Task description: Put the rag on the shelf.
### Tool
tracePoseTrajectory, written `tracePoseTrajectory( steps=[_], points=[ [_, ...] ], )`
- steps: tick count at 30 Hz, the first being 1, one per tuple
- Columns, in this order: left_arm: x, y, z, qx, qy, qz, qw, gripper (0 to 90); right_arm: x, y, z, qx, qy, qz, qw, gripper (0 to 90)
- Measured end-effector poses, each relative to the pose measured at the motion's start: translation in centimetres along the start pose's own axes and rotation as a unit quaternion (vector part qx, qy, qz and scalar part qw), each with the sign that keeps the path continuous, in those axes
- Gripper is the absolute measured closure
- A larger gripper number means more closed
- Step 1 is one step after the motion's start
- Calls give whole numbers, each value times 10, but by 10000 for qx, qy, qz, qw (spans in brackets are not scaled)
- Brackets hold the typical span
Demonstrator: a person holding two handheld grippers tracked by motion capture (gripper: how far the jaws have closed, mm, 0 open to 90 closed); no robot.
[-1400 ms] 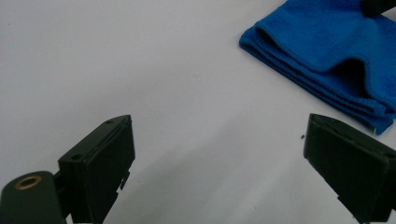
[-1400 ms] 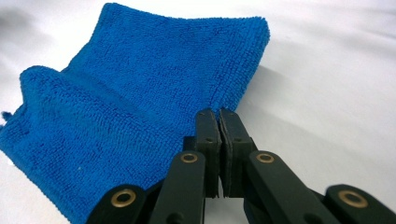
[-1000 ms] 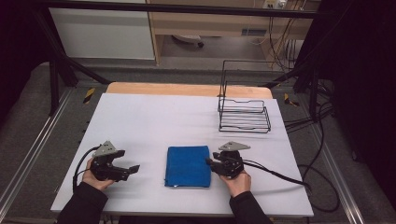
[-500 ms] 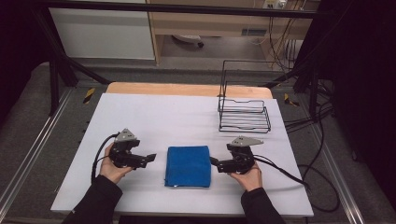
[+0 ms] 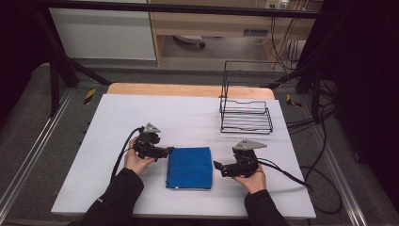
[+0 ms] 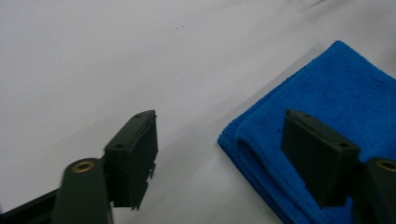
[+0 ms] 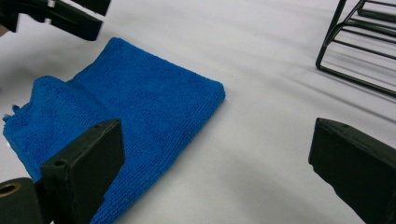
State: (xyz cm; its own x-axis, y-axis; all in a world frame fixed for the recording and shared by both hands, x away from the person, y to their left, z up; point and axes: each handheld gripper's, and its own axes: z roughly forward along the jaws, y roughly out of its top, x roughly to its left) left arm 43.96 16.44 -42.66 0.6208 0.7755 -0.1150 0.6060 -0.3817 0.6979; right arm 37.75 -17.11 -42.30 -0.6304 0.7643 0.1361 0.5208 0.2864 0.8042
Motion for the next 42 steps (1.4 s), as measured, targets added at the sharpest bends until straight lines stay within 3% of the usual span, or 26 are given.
tracePoseTrajectory(
  steps=[9,14,30,35,42],
  points=[
    [-1,-3,13,140,-48,-133,9998,497,0,0,2,62,31,62,10000,52],
    [-4,-3,20,251,-73,-135,9996,554,0,0,4,63,96,104,9999,61],
    [-14,-4,20,314,-158,-151,9993,781,-2,2,6,41,246,105,9996,74],
    [-16,-5,21,296,-136,-161,9993,808,-4,6,11,-32,297,198,9994,102],
    [-16,-6,22,249,-134,-191,9994,810,-5,16,33,102,144,175,9997,131]
  ],
)
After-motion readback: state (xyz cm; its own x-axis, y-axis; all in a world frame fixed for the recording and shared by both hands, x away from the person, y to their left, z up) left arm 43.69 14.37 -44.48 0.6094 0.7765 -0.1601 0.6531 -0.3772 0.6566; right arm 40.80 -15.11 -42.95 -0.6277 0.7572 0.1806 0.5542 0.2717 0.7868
